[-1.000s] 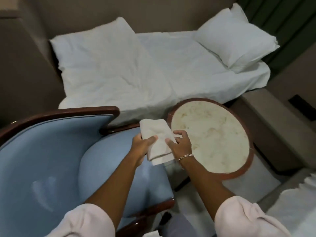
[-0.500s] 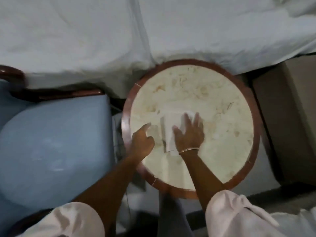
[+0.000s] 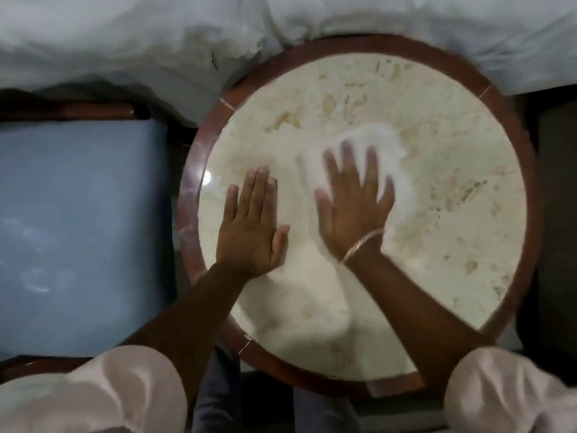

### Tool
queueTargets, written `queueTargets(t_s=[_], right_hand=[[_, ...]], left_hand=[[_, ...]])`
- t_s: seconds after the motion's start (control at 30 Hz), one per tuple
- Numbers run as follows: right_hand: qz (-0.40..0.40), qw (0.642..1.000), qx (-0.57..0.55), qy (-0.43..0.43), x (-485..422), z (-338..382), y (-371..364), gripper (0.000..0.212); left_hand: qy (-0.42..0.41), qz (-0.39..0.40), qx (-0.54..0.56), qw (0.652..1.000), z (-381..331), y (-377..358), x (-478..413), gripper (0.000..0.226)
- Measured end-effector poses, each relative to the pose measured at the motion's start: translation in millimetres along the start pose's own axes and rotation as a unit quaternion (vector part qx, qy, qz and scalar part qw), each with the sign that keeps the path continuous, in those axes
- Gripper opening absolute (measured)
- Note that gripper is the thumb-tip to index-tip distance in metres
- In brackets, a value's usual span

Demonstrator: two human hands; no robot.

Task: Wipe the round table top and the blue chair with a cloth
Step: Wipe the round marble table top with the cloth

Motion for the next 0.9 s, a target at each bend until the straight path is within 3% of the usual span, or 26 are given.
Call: queueTargets(t_s=[0.07, 0.13, 0.2, 0.27, 0.3, 0.33, 0.4, 0.47, 0.5, 0.6, 0.67, 0.73, 0.77, 0.83, 0.9], right_hand=[[0.06, 0.998, -0.003, 0.028, 69, -7, 7, 0.061], [0.071, 0.997, 0.004, -0.04, 83, -52, 27, 0.063], [0.045, 0.988, -0.013, -0.144, 39, -91, 42, 0.064], [-0.039, 0.961, -0.043, -0.271, -37, -102, 47, 0.064], [-0.054, 0.956, -0.044, -0.284, -72, -87, 45, 0.064], [-0.045, 0.969, -0.037, -0.242, -97, -61, 36, 0.064], [0.02, 0.998, -0.035, -0.04, -96, -4, 13, 0.062], [0.074, 0.99, 0.018, 0.122, -30, 14, 1, 0.062], [0.085, 0.986, 0.034, 0.137, 8, 2, 3, 0.062], [0.116, 0.991, 0.033, 0.062, 62, -65, 29, 0.063], [0.099, 0.995, -0.013, -0.019, 21, -87, 43, 0.063], [0.025, 0.991, -0.057, -0.119, -54, -69, 41, 0.062], [0.004, 0.99, -0.062, -0.127, -89, -48, 32, 0.062], [0.006, 0.998, -0.032, -0.049, -118, 5, 9, 0.06], [0.04, 0.997, 0.001, 0.06, -80, 25, -5, 0.06]], left_hand=[[0.0, 0.001, -0.009, 1.0, 0, 3, 1, 0.08], [-0.002, -0.005, -0.01, 1.0, -2, 5, -1, 0.079], [-0.002, -0.011, -0.016, 1.0, -2, 4, -2, 0.08], [0.002, -0.02, -0.025, 0.999, 0, -2, 0, 0.08], [0.003, -0.027, -0.025, 0.999, 2, -3, 0, 0.08], [0.005, -0.036, -0.026, 0.999, 2, -2, 0, 0.08], [0.01, -0.047, -0.025, 0.999, 1, 1, -1, 0.08], [0.013, -0.049, -0.014, 0.999, 1, 4, 1, 0.082], [0.014, -0.052, -0.011, 0.998, 0, 5, 2, 0.083], [0.015, -0.065, -0.009, 0.998, 1, 6, 1, 0.083], [0.017, -0.064, -0.019, 0.998, 0, 3, 0, 0.083], [0.018, -0.053, -0.018, 0.998, 1, 1, 0, 0.084], [0.016, -0.054, -0.017, 0.998, 1, 0, 0, 0.084], [0.024, -0.07, -0.003, 0.997, 3, 0, 2, 0.084], [0.026, -0.08, 0.031, 0.996, 4, 5, 3, 0.082]])
Point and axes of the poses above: each hand's wrist, its own x-axis away from the middle knuckle, its own y-axis out of the back of the hand, z = x × y, the point moved 4 cm from there along -x, towards the middle knuckle, and after that the axes turned 11 degrees about -x, right-handed, at the moved point
